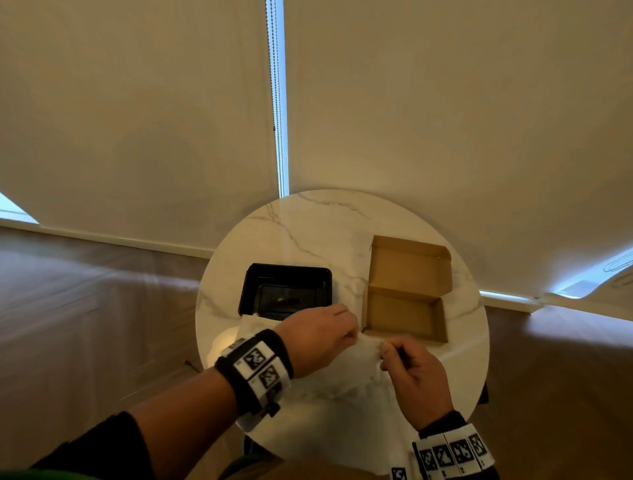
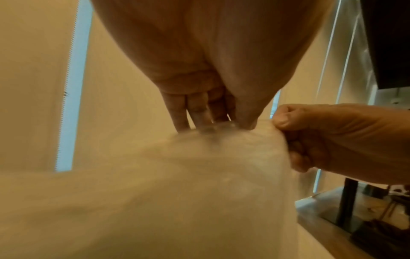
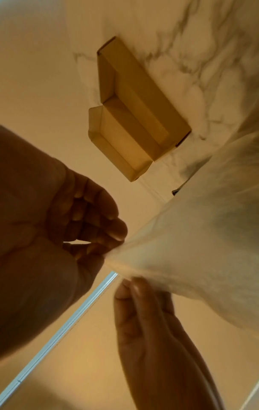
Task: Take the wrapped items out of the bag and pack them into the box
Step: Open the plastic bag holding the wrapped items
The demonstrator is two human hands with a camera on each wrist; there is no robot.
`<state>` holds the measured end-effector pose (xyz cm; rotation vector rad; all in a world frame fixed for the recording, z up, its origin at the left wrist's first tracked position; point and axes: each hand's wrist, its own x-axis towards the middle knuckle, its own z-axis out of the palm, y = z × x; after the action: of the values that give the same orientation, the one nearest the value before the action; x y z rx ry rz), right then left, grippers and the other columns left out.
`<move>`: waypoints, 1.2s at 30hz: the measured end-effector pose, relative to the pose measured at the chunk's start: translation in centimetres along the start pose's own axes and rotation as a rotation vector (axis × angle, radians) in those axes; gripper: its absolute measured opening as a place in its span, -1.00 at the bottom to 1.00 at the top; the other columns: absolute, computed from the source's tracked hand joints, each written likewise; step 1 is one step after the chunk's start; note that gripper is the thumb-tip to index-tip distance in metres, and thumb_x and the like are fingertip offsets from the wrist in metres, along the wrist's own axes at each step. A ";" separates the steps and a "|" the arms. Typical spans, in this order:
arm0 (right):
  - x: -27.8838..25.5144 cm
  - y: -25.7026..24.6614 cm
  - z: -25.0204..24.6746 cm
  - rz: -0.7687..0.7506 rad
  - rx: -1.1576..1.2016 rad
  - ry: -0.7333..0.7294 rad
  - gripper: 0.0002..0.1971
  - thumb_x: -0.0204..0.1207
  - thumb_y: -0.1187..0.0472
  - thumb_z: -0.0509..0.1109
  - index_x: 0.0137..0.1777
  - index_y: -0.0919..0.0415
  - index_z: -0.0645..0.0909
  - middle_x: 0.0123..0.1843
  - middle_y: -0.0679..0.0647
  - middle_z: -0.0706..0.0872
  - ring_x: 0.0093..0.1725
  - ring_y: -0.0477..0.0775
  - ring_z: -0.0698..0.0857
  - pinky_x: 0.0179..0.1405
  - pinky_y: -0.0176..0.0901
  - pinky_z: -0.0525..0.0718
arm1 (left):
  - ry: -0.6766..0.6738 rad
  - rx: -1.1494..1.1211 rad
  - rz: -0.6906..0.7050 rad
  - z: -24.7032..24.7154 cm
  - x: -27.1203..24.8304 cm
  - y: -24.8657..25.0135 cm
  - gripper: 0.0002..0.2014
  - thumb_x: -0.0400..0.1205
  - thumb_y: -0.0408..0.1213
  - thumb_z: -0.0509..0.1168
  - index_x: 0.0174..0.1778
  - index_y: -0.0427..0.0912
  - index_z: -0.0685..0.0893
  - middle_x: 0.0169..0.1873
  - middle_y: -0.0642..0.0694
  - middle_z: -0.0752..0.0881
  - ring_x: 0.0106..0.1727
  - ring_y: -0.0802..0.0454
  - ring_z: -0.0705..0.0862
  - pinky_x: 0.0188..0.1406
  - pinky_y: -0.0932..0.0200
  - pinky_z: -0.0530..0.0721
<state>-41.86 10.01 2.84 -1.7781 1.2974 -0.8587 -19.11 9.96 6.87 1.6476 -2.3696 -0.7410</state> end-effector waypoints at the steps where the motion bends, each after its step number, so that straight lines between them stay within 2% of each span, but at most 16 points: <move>1: 0.1 0.0 -0.2 -0.013 0.000 0.003 -0.84 0.67 -0.01 0.34 -0.12 -0.08 0.68 -0.25 -0.11 0.76 -0.23 -0.04 0.78 -0.29 -0.22 0.69 | -0.003 -0.005 -0.039 -0.4 -0.8 -1.0 -0.80 0.82 -0.03 0.14 0.17 0.03 0.63 0.15 0.07 0.63 0.07 0.04 0.68 0.15 0.01 0.72; 5: 0.1 0.5 -1.5 0.020 0.018 0.046 -0.81 0.71 0.29 0.36 -0.11 0.05 0.69 -0.22 -0.11 0.75 -0.21 -0.03 0.77 -0.23 -0.16 0.76 | 0.011 -0.011 -0.185 -2.7 -4.6 -5.2 -0.82 0.81 0.01 0.17 0.15 0.12 0.66 0.04 0.18 0.64 0.01 0.17 0.66 0.14 0.08 0.72; 9: -0.2 1.4 -2.5 0.033 0.006 0.072 -0.80 0.72 0.27 0.34 -0.11 0.03 0.68 -0.24 -0.11 0.75 -0.22 -0.03 0.77 -0.21 -0.06 0.76 | 0.062 -0.005 -0.296 -4.6 -8.2 -8.5 -0.85 0.79 -0.02 0.23 0.14 0.12 0.70 0.02 0.20 0.70 0.00 0.25 0.66 0.08 0.20 0.70; 11: -0.5 1.6 -2.6 0.036 -0.020 0.051 -0.80 0.71 0.27 0.35 -0.11 0.00 0.68 -0.25 -0.11 0.76 -0.22 -0.04 0.77 -0.19 -0.02 0.77 | 0.082 -0.003 -0.323 -4.9 -9.5 -9.2 -0.86 0.78 -0.04 0.25 0.14 0.11 0.71 0.00 0.22 0.69 -0.02 0.31 0.64 0.03 0.32 0.65; 13: -0.8 1.5 -2.5 0.029 -0.038 0.018 -0.77 0.70 0.28 0.36 -0.13 -0.05 0.68 -0.24 -0.12 0.76 -0.22 -0.03 0.78 -0.19 0.04 0.78 | 0.076 0.004 -0.337 -4.6 -10.4 -9.0 -0.86 0.78 -0.04 0.24 0.13 0.10 0.70 -0.02 0.21 0.69 -0.03 0.32 0.63 0.02 0.34 0.64; 16: -1.0 1.0 -3.0 0.053 -0.017 -0.041 -0.67 0.68 0.33 0.40 -0.18 -0.18 0.65 -0.21 -0.12 0.75 -0.17 -0.03 0.76 -0.16 -0.10 0.75 | 0.061 -0.034 -0.355 -3.6 -11.0 -7.9 -0.89 0.79 -0.05 0.23 0.11 0.12 0.66 -0.02 0.20 0.68 -0.03 0.30 0.64 0.06 0.26 0.71; 17: -0.9 0.8 -3.3 0.045 -0.021 -0.069 -0.71 0.67 0.25 0.42 -0.15 -0.21 0.64 -0.16 -0.14 0.75 -0.12 -0.05 0.74 -0.13 -0.17 0.72 | 0.067 -0.051 -0.352 -3.4 -11.1 -7.4 -0.90 0.79 -0.04 0.24 0.11 0.14 0.65 -0.01 0.22 0.68 -0.02 0.31 0.65 0.05 0.27 0.71; 19: -0.3 -0.3 -3.6 0.007 -0.119 -0.106 -0.95 0.66 -0.05 0.40 -0.05 -0.23 0.64 -0.06 -0.19 0.72 -0.01 -0.11 0.72 -0.03 -0.19 0.68 | 0.079 -0.090 -0.340 -3.3 -11.4 -6.6 -0.93 0.78 -0.01 0.24 0.11 0.18 0.62 0.00 0.25 0.67 0.00 0.32 0.66 0.04 0.30 0.71; 21: 0.6 -1.2 -3.4 -0.070 -0.334 -0.091 -0.78 0.63 -0.19 0.35 0.09 -0.12 0.66 0.06 -0.21 0.68 0.05 -0.20 0.67 0.04 -0.15 0.68 | 0.072 -0.116 -0.319 -3.3 -11.6 -5.5 -0.92 0.76 0.06 0.24 0.09 0.22 0.60 0.00 0.27 0.66 0.02 0.33 0.66 0.07 0.25 0.74; 23: 1.6 -2.7 -2.3 -0.143 -0.563 -0.064 -0.70 0.66 -0.17 0.32 0.20 0.00 0.68 0.14 -0.11 0.67 0.08 -0.12 0.64 0.08 -0.04 0.71 | 0.055 -0.091 -0.301 -3.1 -11.5 -4.3 -0.82 0.72 0.20 0.22 0.08 0.23 0.58 -0.02 0.27 0.65 0.00 0.33 0.65 0.04 0.22 0.74; 25: 2.2 -4.4 -0.8 -0.196 -0.715 -0.132 -0.63 0.68 -0.21 0.23 0.30 -0.03 0.62 0.22 -0.09 0.65 0.15 -0.08 0.63 0.17 0.05 0.70 | 0.063 -0.057 -0.314 -2.9 -11.0 -3.2 -0.67 0.67 0.36 0.17 0.04 0.21 0.58 -0.07 0.24 0.65 -0.05 0.30 0.65 -0.03 0.23 0.73; 28: 2.7 -5.8 1.5 -0.141 -0.883 -0.314 -0.52 0.67 -0.29 0.15 0.47 -0.08 0.47 0.28 -0.10 0.63 0.24 -0.02 0.63 0.30 0.06 0.61 | 0.104 0.009 -0.373 -2.3 -9.1 -2.1 -0.57 0.63 0.47 0.12 -0.03 0.17 0.53 -0.19 0.17 0.63 -0.20 0.20 0.64 -0.17 0.18 0.72; 30: 3.1 -6.1 2.4 -0.093 -0.964 -0.418 -0.66 0.72 -0.20 0.14 0.37 -0.08 0.46 0.19 -0.08 0.67 0.13 0.04 0.66 0.20 0.03 0.59 | 0.119 0.077 -0.404 -1.8 -7.8 -1.7 -0.56 0.63 0.45 0.15 0.03 0.14 0.51 -0.17 0.15 0.63 -0.20 0.17 0.64 -0.15 0.13 0.73; 32: 3.1 -6.2 2.8 -0.119 -0.963 -0.469 -0.84 0.79 -0.05 0.09 0.12 -0.08 0.47 0.01 -0.07 0.69 -0.07 0.04 0.64 0.01 -0.03 0.58 | 0.120 0.148 -0.402 -1.4 -6.9 -1.4 -0.59 0.64 0.38 0.20 0.13 0.12 0.54 -0.05 0.14 0.63 -0.04 0.10 0.66 -0.02 0.08 0.72; 34: 2.8 -6.0 3.2 -0.182 -0.913 -0.471 -0.82 0.81 0.00 0.07 0.02 -0.08 0.47 -0.11 -0.10 0.63 -0.15 0.02 0.60 -0.07 -0.04 0.59 | 0.102 0.172 -0.378 -0.9 -6.1 -1.0 -0.62 0.67 0.28 0.24 0.19 0.09 0.60 0.05 0.08 0.62 0.08 0.03 0.63 0.06 0.06 0.68; 36: 2.3 -5.8 3.5 -0.262 -0.839 -0.426 -0.79 0.80 -0.03 0.08 0.05 -0.09 0.55 -0.13 -0.12 0.61 -0.17 0.00 0.59 -0.11 -0.05 0.60 | 0.090 0.109 -0.358 -0.2 -5.5 -0.7 -0.72 0.73 0.15 0.23 0.14 0.05 0.67 0.02 0.06 0.63 0.05 0.02 0.65 -0.01 0.09 0.63</move>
<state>-35.62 9.62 6.37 -2.6366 1.2269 0.0072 -16.36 14.75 7.46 2.1364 -2.1123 -0.5826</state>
